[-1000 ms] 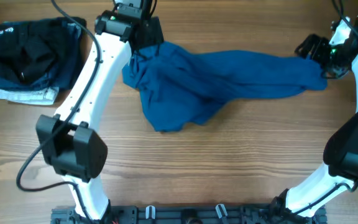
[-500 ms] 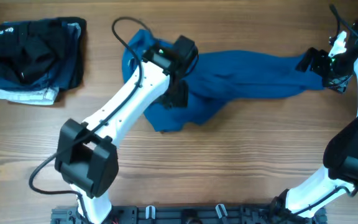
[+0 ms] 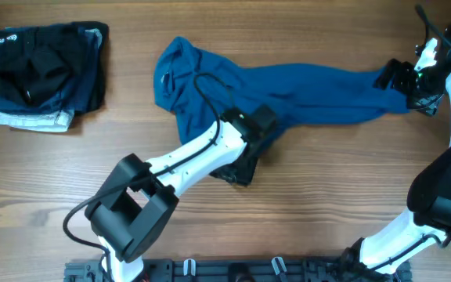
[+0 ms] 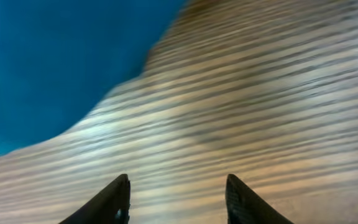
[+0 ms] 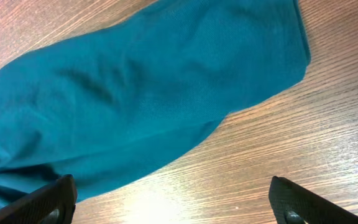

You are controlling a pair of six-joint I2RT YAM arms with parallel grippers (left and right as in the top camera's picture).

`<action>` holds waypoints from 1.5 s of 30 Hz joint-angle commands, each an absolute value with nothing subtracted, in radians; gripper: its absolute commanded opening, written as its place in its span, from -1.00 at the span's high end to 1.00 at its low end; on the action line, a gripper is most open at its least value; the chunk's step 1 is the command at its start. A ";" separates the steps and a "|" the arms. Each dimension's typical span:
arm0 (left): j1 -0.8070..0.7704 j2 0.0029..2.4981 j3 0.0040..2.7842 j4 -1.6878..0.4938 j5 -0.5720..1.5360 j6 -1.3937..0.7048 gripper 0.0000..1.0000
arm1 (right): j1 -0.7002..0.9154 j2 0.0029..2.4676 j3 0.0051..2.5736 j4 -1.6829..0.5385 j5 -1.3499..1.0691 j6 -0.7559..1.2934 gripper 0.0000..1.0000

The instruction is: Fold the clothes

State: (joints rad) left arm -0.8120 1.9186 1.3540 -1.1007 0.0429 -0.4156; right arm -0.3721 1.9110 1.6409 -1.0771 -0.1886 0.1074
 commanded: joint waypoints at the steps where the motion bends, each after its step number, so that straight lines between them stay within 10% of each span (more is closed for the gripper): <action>1: -0.807 1.916 1.303 -1.046 -0.010 -0.397 0.17 | -0.376 1.881 1.641 -1.073 -0.173 0.115 -0.99; 37: -0.717 1.979 1.237 -0.857 -0.164 -0.397 0.16 | -0.376 1.881 1.641 -1.075 -0.180 0.111 -0.99; 41: -0.730 1.979 1.210 -0.819 -0.142 -0.401 0.92 | -0.376 1.881 1.641 -1.078 -0.180 0.111 -1.00; 45: -0.719 1.930 1.241 -0.855 -0.142 -0.427 0.92 | -0.376 1.881 1.641 -1.083 -0.203 0.104 -1.00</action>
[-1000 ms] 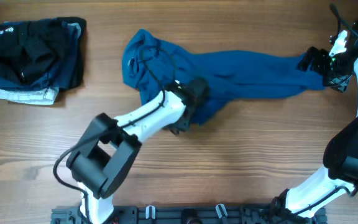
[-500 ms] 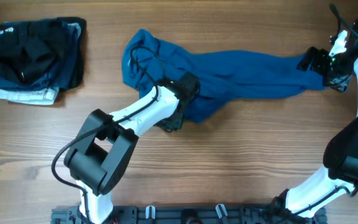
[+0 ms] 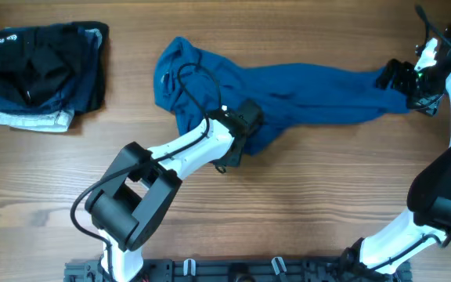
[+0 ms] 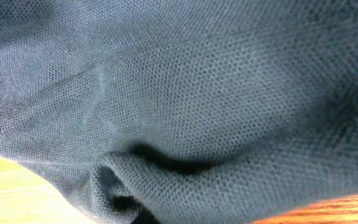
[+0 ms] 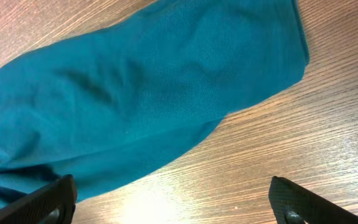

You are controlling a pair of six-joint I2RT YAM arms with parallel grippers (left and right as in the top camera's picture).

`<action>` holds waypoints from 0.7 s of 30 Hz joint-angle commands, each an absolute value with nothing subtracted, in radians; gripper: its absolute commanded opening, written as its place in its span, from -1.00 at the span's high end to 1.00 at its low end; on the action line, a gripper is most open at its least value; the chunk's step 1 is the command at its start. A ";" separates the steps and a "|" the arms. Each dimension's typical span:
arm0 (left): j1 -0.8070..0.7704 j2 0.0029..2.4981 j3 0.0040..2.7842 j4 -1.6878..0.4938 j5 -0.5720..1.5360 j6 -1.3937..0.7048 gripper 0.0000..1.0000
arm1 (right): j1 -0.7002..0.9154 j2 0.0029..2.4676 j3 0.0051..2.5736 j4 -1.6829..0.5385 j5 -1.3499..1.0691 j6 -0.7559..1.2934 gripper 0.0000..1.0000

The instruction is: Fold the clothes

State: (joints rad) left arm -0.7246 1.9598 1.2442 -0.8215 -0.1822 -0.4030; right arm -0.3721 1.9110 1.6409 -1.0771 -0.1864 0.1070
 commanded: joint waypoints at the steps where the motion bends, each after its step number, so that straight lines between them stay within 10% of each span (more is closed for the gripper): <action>1: -0.698 1.876 1.294 -0.899 -0.144 -0.427 0.92 | -0.376 1.881 1.641 -1.094 -0.211 0.105 -0.99; 13: -0.492 1.486 1.552 -0.821 -0.150 -0.423 0.92 | -0.310 1.881 1.576 -1.211 -0.220 0.157 -0.94; 21: -0.491 1.491 1.552 -0.822 -0.184 -0.423 0.92 | -0.114 1.881 1.352 -0.990 -0.083 0.243 -0.56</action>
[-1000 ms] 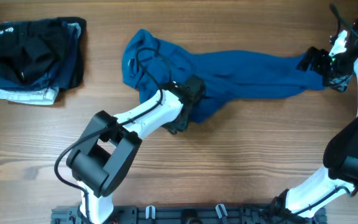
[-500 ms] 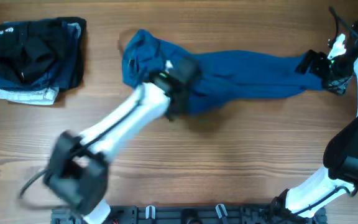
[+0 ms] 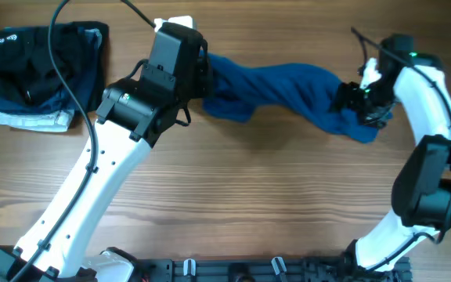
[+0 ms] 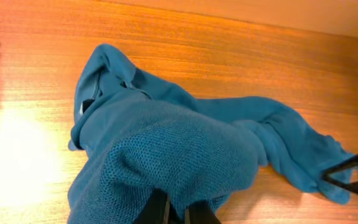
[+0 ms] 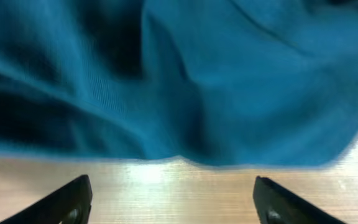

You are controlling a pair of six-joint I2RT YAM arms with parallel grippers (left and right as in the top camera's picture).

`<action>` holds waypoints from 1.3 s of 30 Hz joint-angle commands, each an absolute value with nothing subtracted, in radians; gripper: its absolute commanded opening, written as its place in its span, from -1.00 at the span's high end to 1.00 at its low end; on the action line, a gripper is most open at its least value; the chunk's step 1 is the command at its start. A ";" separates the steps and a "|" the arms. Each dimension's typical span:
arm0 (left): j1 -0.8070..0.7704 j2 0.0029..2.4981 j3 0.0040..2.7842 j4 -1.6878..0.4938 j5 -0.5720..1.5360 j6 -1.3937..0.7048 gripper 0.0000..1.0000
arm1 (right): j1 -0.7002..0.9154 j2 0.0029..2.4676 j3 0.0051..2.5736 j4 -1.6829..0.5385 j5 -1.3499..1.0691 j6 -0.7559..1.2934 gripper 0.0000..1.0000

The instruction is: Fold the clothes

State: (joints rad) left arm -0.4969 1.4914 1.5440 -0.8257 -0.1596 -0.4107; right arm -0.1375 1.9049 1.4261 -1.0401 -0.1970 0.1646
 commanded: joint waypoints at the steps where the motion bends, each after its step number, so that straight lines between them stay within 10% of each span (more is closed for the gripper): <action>1: -0.491 1.491 1.552 -0.823 -0.184 -0.423 0.92 | -0.105 1.881 1.313 -0.953 -0.008 0.292 -0.49; 5: -0.492 1.494 1.552 -0.822 -0.184 -0.423 0.92 | -0.097 1.881 1.182 -0.766 0.059 0.326 0.00; 6: -0.491 1.499 1.552 -0.823 -0.184 -0.423 0.92 | -0.097 1.881 1.174 -0.729 0.101 0.346 0.91; 22: -0.463 1.337 1.552 -0.945 -0.361 -0.450 0.92 | -0.099 1.310 1.443 -1.354 0.023 0.373 0.91; 36: -0.419 1.491 1.551 -0.961 -0.323 -0.507 0.92 | -0.185 1.946 1.408 -0.727 -0.147 0.249 0.90; 39: -0.419 1.522 1.551 -0.959 -0.303 -0.507 0.92 | -0.191 1.948 1.408 -0.503 -0.151 0.177 0.56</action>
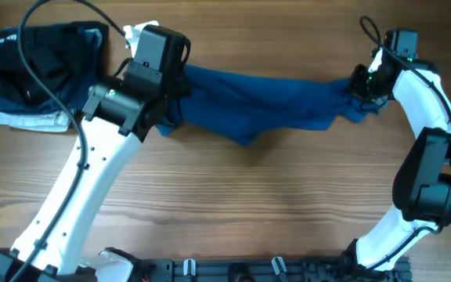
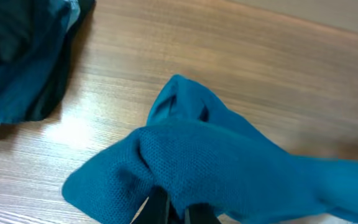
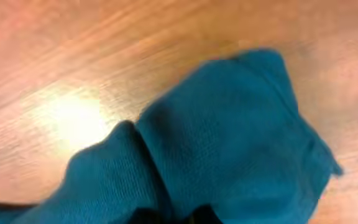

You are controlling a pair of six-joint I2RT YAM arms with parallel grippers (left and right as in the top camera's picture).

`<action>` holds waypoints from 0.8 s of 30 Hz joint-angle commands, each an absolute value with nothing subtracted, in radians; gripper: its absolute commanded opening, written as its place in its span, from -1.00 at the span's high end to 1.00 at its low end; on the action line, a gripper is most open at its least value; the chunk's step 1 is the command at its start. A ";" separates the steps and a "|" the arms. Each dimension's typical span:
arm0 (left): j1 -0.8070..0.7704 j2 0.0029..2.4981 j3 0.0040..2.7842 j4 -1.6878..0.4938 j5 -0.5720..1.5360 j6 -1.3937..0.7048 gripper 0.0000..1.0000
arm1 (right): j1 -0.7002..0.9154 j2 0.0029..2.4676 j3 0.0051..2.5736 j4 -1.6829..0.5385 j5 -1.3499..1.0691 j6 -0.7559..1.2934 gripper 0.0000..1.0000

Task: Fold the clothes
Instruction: 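Lift the shirt with both grippers, holding opposite ends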

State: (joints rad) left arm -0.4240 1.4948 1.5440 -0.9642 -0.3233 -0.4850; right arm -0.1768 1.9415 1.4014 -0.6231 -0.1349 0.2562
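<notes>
A blue knit garment [image 1: 261,106] hangs stretched across the back of the table between both arms, its middle sagging toward the wood. My left gripper [image 1: 171,86] is shut on its left end, whose fabric [image 2: 229,168] bunches over the narrow black fingertips [image 2: 160,208]. My right gripper [image 1: 360,82] is shut on the right end; the cloth [image 3: 229,149] covers most of the fingers at the bottom of that view.
A stack of folded dark clothes [image 1: 45,70] lies at the back left corner, its edge [image 2: 23,68] close to the left gripper. Bare wood table [image 1: 288,204] fills the front half.
Both grippers have moved apart with the garment: the left end is now further left near the folded stack, the right end is pulled up and back. The cloth hangs flatter and wider.
First the garment lay loose on the table, my left gripper open by its front edge and my right gripper open over its right end. Then the left gripper was down in the fabric. Later both held it bunched above the table; now it is stretched between them.
</notes>
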 commanded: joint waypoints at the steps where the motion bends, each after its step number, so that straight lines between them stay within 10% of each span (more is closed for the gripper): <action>1: -0.419 1.529 1.551 -0.959 -0.303 -0.507 0.92 | -0.191 1.948 1.409 -0.466 -0.151 0.170 0.33; 4: -0.420 1.536 1.551 -0.959 -0.303 -0.507 0.92 | -0.191 1.946 1.470 -0.500 -0.151 0.167 -0.94; 10: -0.419 1.536 1.551 -0.959 -0.304 -0.507 0.92 | -0.191 1.947 1.525 -0.870 -0.085 0.232 -0.97; 19: -0.420 1.539 1.551 -0.960 -0.303 -0.506 0.92 | -0.192 1.949 1.248 -0.533 -0.007 0.183 -0.19; 24: -0.419 1.539 1.551 -0.959 -0.304 -0.506 0.92 | -0.192 1.943 1.250 -0.558 -0.007 0.205 0.91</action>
